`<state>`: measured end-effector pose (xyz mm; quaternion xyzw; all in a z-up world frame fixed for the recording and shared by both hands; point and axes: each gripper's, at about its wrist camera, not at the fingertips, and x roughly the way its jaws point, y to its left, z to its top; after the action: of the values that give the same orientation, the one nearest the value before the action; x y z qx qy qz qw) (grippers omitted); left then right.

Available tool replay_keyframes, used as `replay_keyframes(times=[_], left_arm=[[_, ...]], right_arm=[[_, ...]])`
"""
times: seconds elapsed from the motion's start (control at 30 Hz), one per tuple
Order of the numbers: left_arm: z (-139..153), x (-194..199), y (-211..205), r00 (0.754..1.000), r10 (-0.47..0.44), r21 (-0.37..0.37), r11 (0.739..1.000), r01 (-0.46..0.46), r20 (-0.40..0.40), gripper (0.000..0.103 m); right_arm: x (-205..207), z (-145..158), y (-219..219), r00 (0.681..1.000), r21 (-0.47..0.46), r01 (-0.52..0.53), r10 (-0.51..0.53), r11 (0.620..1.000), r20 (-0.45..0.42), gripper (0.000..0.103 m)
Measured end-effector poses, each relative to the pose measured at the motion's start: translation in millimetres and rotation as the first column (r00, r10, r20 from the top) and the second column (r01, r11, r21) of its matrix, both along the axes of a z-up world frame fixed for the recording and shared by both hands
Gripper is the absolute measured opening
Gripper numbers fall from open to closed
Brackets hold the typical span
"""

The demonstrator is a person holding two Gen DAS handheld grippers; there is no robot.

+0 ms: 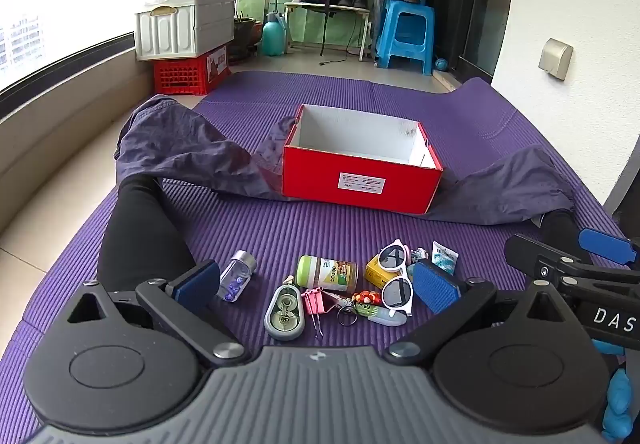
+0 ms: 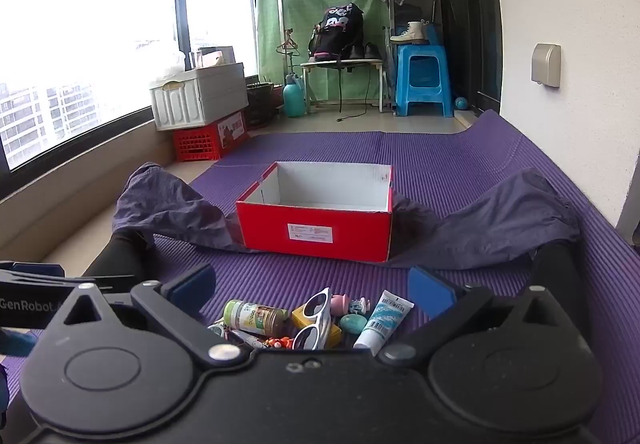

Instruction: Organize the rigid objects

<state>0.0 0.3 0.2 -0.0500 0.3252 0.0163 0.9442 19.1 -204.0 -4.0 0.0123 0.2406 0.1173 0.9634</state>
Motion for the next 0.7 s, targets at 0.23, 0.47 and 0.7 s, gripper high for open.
replay_keyframes(times=[0.23, 0.47, 0.7], left_arm=[[0.3, 2.0, -0.9, 1.0, -0.003, 0.004, 1.0, 0.003, 0.008, 0.103], [4.5, -4.8, -2.5, 1.0, -0.007, 0.019, 1.0, 0.006, 0.03, 0.103], [6.6, -5.4, -3.1, 0.999, -0.005, 0.027, 1.0, 0.004, 0.042, 0.103]], right_arm=[[-3.1, 0.1, -1.6, 1.0, 0.014, -0.002, 0.002, 1.0, 0.008, 0.102], [-6.3, 1.1, -2.4, 0.999, 0.016, -0.01, 0.01, 1.0, 0.034, 0.102], [-6.5, 2.9, -1.7, 0.999, 0.02, -0.012, 0.011, 1.0, 0.039, 0.102]])
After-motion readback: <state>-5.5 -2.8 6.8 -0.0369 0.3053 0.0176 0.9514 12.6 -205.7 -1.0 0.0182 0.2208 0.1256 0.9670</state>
